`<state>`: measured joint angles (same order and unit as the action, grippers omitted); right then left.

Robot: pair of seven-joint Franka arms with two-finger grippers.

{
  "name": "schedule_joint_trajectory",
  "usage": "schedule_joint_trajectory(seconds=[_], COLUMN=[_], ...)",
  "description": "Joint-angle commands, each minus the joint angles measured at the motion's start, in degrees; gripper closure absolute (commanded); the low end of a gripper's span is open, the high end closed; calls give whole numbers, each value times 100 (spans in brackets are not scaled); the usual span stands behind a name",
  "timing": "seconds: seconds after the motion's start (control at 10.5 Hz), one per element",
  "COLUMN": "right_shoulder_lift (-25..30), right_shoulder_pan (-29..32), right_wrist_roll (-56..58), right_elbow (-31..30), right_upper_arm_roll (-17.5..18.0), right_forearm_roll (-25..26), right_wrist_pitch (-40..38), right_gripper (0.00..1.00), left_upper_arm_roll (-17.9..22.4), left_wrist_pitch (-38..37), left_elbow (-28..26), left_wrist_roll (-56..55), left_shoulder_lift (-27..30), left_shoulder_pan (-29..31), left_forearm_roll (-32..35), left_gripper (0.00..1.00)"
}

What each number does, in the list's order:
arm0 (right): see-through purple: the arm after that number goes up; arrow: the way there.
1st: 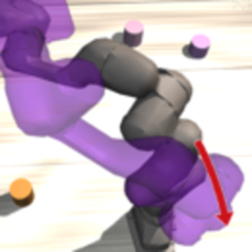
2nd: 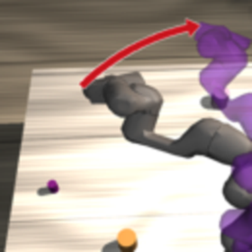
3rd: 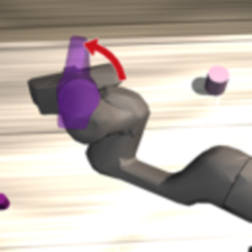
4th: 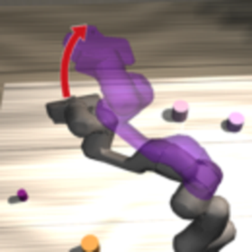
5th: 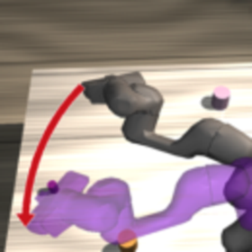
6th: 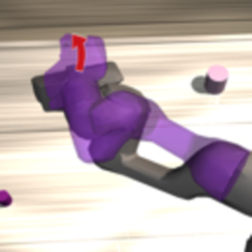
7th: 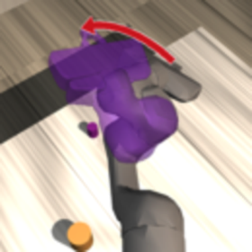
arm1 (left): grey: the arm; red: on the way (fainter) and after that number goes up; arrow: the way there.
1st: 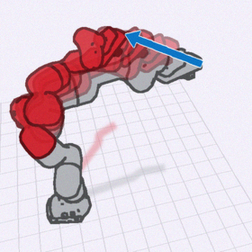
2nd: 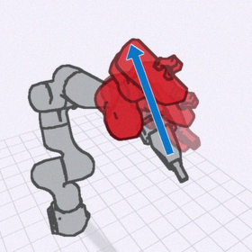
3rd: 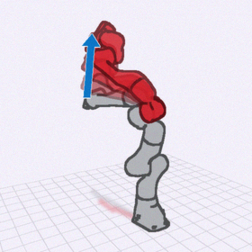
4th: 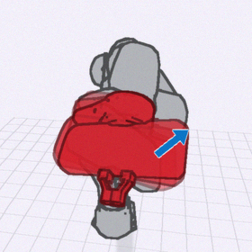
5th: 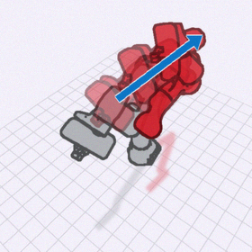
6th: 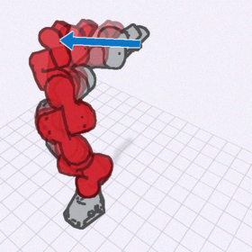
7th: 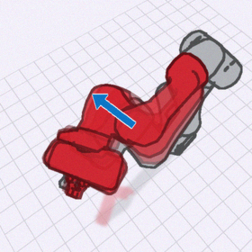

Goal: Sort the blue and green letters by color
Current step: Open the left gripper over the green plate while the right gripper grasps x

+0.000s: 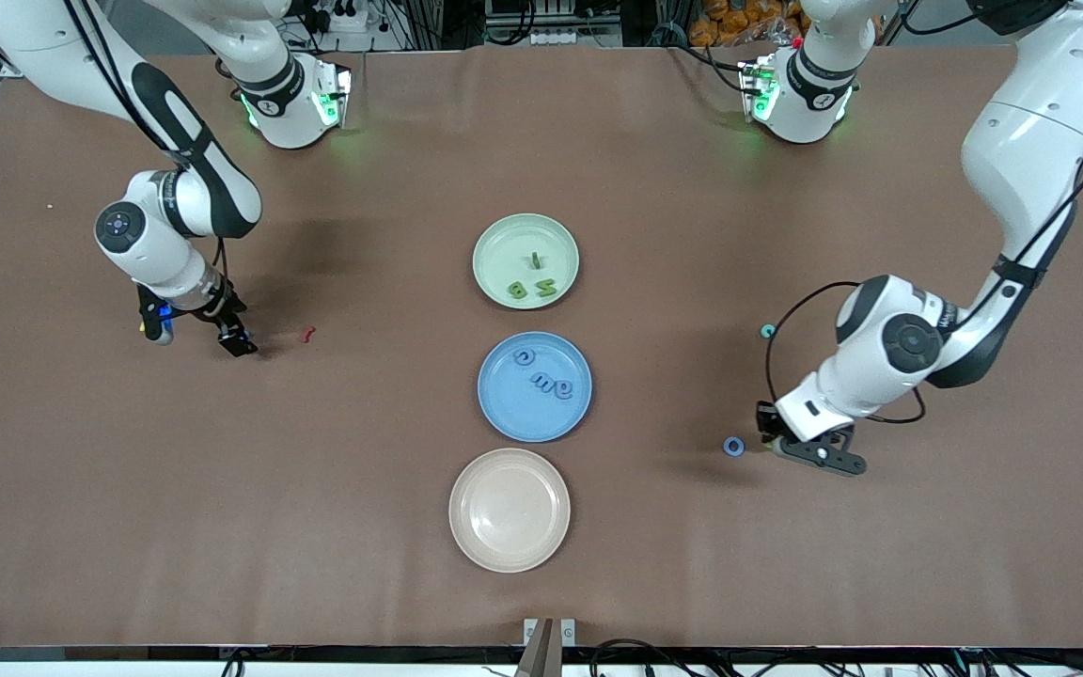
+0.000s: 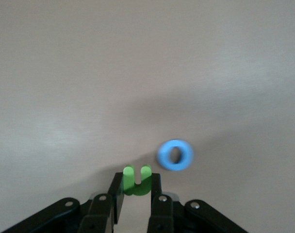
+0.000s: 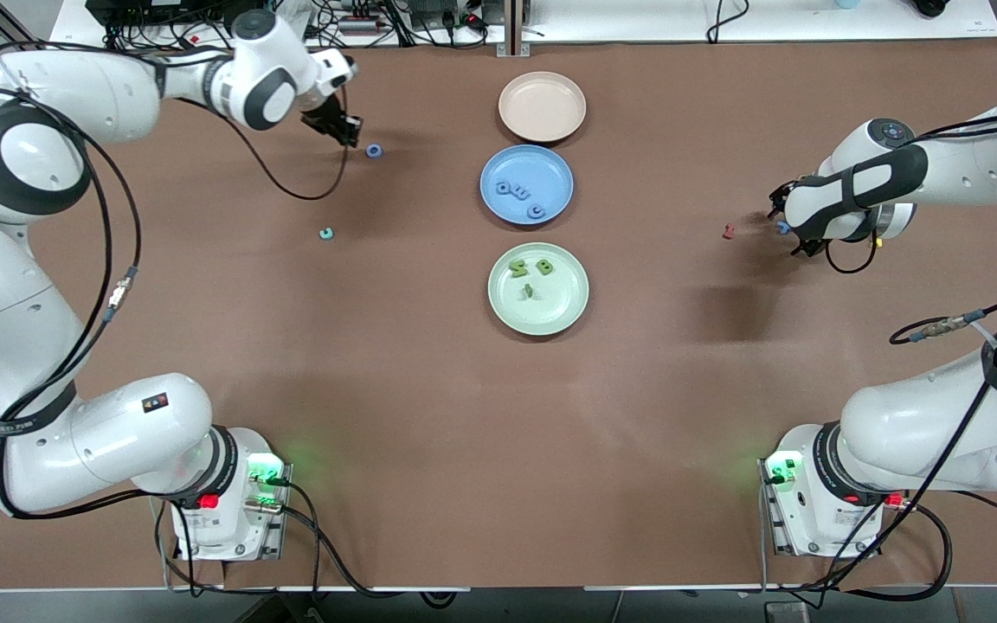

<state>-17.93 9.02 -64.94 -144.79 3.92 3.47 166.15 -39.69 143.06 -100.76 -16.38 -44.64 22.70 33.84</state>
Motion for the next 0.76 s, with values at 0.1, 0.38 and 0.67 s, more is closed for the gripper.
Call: schedule_joint_trajectory(seconds=[0.1,0.38,0.67], right_shoulder_lift=[-34,-114,-166], right_shoulder_pan=[117,153,153], right_wrist_roll=[-115,-106,16], right_elbow=[73,135,170], right_upper_arm_roll=[74,-23,-67], right_forearm_roll=[110,328,391], right_wrist_pitch=[66,84,127], right_gripper=[8,25,49], left_upper_arm_roll=[-21,-135,-136], left_wrist_pitch=[-340,-393,-516], left_elbow=[-41,-58,-32], left_wrist_roll=[-1952,-2948,-4159], left_shoulder_lift=[359,377,385], left_shoulder_pan=[-1099,-1662,-2514], left_forearm_roll=[-114,-114,-114], left_gripper=[100,100,100])
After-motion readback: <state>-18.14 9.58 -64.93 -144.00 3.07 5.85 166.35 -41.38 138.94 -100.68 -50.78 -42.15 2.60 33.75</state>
